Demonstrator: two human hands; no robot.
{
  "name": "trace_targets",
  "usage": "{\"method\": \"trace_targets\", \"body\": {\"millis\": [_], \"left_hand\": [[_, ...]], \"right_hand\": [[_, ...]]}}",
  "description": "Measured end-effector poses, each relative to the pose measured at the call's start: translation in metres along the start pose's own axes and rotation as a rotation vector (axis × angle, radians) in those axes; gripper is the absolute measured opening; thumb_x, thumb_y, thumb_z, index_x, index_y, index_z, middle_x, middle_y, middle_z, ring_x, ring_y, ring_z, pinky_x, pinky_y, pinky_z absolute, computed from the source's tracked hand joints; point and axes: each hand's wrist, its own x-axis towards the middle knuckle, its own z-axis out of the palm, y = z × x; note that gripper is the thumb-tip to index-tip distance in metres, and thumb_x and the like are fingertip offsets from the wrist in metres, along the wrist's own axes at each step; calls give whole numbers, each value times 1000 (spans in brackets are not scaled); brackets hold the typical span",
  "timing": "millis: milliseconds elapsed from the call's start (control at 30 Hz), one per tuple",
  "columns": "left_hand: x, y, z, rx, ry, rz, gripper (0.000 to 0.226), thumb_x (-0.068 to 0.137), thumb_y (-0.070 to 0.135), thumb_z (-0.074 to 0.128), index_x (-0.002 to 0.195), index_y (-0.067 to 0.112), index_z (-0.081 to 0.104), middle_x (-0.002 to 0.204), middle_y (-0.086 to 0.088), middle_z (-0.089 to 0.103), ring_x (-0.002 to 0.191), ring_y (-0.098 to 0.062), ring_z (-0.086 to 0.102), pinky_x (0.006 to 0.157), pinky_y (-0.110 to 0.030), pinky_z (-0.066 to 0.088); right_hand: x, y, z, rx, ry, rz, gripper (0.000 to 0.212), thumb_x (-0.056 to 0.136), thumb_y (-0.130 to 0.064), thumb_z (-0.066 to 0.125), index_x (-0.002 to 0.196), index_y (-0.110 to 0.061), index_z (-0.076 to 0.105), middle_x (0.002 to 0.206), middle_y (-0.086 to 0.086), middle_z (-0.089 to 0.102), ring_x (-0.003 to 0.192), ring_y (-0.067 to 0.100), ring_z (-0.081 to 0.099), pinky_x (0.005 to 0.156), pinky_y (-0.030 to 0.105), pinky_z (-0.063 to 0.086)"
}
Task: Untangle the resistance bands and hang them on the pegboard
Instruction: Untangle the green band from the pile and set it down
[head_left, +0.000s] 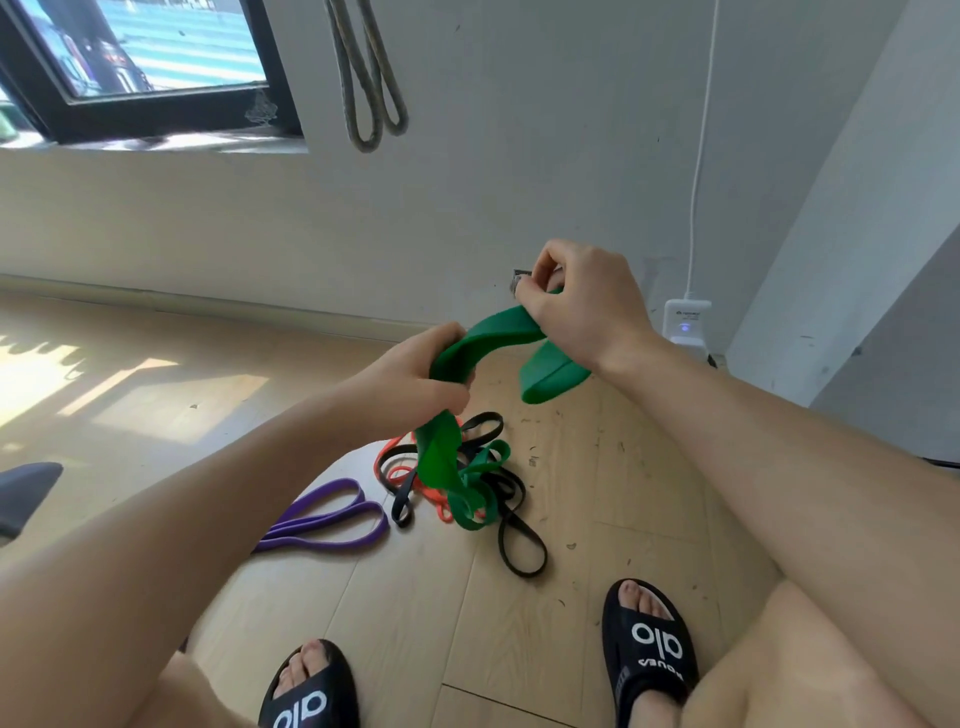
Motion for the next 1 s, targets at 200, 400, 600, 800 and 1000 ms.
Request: {"method": "trace_targets", "body": {"millis": [200, 400, 600, 800, 1000], "left_hand": [[3, -14, 0, 206, -95, -15, 41, 98, 8, 58, 128, 29, 40, 115, 3, 63, 103, -16, 63, 90, -37, 57], [5, -11, 5, 250, -137, 2, 59, 98, 1, 48, 144, 33, 28, 131, -3, 61, 121, -20, 61, 99, -47, 56], [7, -13, 16, 213, -22, 44, 69, 93, -9, 40, 147, 34, 30, 128, 2, 63, 123, -14, 60, 103, -47, 52], [10, -9, 29, -108, 23, 23, 36, 87, -11, 42, 98, 20, 58, 96, -4, 75, 100, -24, 71, 96, -52, 56], [7, -3, 25, -175, -89, -66, 15, 75, 22, 52, 86, 13, 50, 72, -8, 58, 71, -25, 57, 77, -44, 49]], "right_hand": [[-1, -6, -5, -10, 21, -40, 16, 93, -30, 67, 82, -19, 63, 69, -5, 65, 68, 13, 62, 65, 31, 53], [-3, -30, -10, 273, 108, 34, 20, 86, -20, 71, 70, -22, 58, 55, -6, 61, 53, 6, 53, 58, 17, 43], [-11, -50, -13, 418, 103, 37, 16, 84, -19, 73, 72, -20, 62, 57, -5, 64, 57, 9, 58, 63, 26, 51], [-13, -56, -18, 511, 112, 58, 15, 85, -15, 73, 75, -17, 62, 49, -8, 57, 51, 5, 51, 59, 18, 46], [-11, -46, -19, 454, 193, 104, 15, 84, -14, 69, 73, -18, 59, 48, -6, 56, 49, 6, 49, 56, 18, 46]]}}
